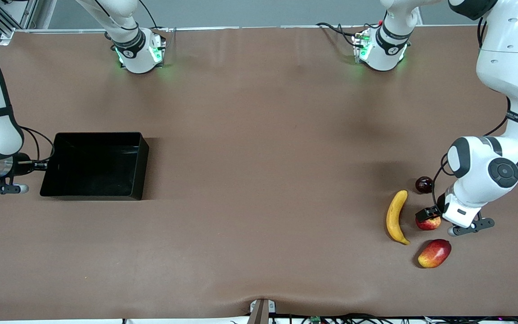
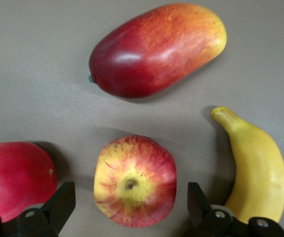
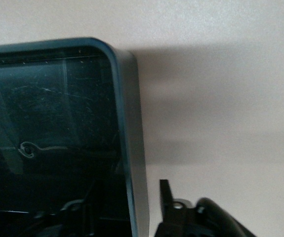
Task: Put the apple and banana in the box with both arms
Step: 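Grasp the box rim with the right gripper while the left gripper grasps the apple, then slide the box with the right gripper while the left gripper lifts the apple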
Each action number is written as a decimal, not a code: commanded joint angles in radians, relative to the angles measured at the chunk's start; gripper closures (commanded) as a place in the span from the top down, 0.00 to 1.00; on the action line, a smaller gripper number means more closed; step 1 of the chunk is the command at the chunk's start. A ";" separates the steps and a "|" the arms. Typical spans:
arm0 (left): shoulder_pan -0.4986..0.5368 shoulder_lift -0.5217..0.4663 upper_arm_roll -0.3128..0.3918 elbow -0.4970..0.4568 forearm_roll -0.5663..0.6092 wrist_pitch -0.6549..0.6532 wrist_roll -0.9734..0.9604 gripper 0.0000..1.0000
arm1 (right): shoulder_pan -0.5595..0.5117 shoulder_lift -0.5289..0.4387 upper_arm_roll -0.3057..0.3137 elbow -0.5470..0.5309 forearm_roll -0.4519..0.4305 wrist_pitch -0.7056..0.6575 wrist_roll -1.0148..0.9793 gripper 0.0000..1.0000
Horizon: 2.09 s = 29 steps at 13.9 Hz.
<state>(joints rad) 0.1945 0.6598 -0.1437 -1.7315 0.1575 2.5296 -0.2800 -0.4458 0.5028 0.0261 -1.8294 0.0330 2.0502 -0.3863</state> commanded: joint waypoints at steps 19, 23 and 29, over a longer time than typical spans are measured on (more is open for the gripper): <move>-0.030 -0.479 -0.207 0.020 0.002 -0.652 -0.039 0.00 | 0.324 -0.038 0.038 0.315 0.332 -0.489 0.400 0.00; -0.030 -0.488 -0.327 0.009 -0.007 -0.683 -0.248 0.00 | 0.550 -0.030 0.034 0.317 0.361 -0.403 0.486 0.00; -0.101 -0.419 -0.435 0.007 -0.016 -0.647 -0.568 0.00 | 0.814 0.051 0.035 0.315 0.375 -0.163 0.661 0.00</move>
<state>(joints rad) 0.1210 0.2219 -0.5757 -1.7261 0.1523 1.8661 -0.7880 0.3328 0.5291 0.0735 -1.5277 0.3722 1.8772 0.2781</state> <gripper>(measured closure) 0.330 0.943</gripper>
